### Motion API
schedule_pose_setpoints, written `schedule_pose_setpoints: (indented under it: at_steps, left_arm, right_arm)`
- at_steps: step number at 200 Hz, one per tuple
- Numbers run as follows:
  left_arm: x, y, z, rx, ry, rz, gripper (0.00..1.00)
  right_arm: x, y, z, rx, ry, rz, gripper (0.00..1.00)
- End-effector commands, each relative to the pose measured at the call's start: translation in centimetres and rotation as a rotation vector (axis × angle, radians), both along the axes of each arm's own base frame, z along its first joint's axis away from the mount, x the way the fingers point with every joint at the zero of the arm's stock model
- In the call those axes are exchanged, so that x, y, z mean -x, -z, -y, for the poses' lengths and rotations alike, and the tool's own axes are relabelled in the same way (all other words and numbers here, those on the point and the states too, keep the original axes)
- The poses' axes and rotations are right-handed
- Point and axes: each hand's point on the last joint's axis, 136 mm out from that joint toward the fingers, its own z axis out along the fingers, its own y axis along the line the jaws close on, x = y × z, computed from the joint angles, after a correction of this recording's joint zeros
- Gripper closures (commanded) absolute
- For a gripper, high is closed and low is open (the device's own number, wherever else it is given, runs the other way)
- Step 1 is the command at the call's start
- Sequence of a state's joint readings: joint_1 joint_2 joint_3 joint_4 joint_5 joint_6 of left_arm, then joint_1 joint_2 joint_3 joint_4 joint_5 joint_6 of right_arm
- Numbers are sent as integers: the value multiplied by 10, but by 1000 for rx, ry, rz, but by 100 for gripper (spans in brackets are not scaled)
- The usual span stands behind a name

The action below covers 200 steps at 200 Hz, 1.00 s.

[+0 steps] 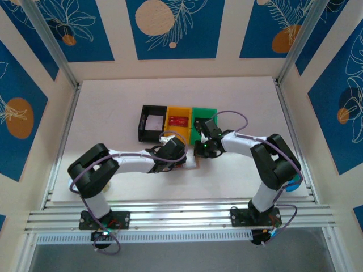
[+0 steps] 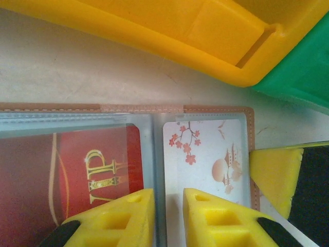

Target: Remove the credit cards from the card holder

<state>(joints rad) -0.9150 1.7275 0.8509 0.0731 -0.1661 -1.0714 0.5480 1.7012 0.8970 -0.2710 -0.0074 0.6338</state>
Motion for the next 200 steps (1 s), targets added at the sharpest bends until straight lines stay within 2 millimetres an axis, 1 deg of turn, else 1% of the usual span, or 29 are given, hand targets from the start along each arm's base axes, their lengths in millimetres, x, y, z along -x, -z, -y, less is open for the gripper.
schedule_pose_setpoints:
  at_steps: [1,131,165,200]
  left_arm:
    - [2,4,2,-41,13,-1,78]
    - [0,3,6,5,3,15,79]
    - [0,2,5,14,-3,22,83]
    - [-1,-4,0,32,-25,41,87]
  right_arm:
    - [6,6,-4,4,-20,-38,100]
    - [12,10,-23,-24,-86,-61,100]
    - [13,10,-25,-23,-93,-63,100]
    - [13,10,-26,-26,-95,-64,100]
